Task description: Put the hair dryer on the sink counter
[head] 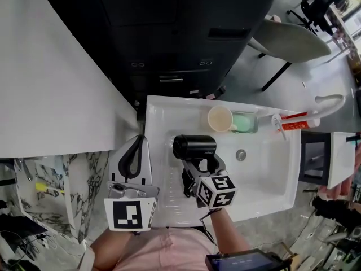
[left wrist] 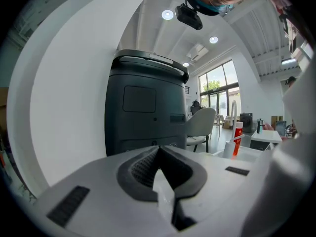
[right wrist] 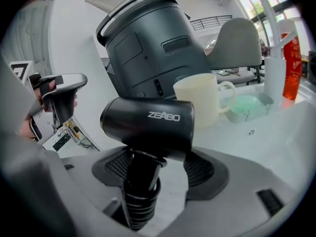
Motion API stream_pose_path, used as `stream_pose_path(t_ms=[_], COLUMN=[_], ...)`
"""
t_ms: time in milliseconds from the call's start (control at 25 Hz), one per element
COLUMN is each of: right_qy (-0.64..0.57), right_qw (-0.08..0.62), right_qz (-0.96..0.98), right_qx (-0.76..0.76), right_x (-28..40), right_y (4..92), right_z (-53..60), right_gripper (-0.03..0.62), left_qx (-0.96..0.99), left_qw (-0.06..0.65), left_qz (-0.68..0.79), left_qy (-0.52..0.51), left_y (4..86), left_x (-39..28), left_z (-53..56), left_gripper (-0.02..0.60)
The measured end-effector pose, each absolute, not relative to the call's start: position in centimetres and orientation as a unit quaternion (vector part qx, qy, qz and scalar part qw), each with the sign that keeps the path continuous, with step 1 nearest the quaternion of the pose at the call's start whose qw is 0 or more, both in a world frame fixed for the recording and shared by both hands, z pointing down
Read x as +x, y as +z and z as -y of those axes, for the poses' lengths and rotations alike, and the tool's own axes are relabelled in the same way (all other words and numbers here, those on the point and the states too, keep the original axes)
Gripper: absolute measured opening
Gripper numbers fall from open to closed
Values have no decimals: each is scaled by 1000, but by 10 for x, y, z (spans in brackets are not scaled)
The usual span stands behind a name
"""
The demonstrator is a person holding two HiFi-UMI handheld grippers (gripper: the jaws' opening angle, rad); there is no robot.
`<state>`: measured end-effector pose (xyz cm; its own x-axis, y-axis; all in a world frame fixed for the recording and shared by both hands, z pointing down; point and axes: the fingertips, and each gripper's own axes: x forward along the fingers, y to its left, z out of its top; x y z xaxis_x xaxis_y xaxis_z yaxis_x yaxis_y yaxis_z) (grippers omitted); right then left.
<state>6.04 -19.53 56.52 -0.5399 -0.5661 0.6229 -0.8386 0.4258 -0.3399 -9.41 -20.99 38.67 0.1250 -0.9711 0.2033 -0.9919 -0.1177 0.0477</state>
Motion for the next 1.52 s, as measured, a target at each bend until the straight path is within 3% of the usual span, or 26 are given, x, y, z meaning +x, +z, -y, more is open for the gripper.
stream_pose_path(t_ms=[1280, 1520], right_qy=[429, 417], right_qw=[323, 351], right_qz=[748, 742], right_qx=[391, 390], right_x=[55, 58], right_y=[629, 631], right_z=[191, 191], right_gripper=[337, 398], left_qx=[729, 730], left_qw=[88, 82], left_qz=[675, 676], left_qy=[65, 65], left_y=[391, 386], left_x=[-108, -111], left_z=[216, 212], left_gripper=[9, 9])
